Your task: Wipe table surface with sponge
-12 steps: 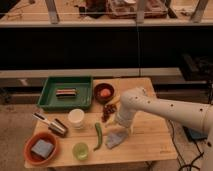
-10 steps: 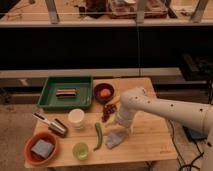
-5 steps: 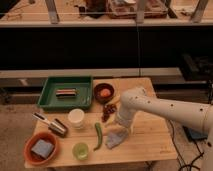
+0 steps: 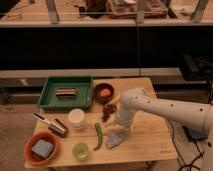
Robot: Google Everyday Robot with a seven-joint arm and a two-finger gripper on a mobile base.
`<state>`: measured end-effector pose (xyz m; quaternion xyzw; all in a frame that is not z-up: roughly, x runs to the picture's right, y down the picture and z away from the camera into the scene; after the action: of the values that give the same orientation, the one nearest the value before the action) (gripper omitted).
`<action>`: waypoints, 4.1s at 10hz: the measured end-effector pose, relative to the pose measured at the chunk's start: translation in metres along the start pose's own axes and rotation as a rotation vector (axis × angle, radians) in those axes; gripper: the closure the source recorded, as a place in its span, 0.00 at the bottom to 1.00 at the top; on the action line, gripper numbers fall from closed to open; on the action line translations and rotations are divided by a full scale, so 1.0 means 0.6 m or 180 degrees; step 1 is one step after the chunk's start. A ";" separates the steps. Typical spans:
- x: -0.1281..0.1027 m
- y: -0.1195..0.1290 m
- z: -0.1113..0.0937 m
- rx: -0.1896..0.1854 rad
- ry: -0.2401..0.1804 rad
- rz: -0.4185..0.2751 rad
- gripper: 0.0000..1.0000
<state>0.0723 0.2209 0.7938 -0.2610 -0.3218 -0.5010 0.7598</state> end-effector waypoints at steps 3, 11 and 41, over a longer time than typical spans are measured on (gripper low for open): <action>0.000 0.000 0.000 0.0000 0.0000 0.0000 0.20; -0.061 -0.084 -0.045 -0.0322 0.0392 -0.0543 0.20; -0.396 -0.571 0.069 -0.1357 0.0603 -0.3569 0.20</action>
<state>-0.3244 0.2677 0.6683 -0.1525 -0.2337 -0.8994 0.3364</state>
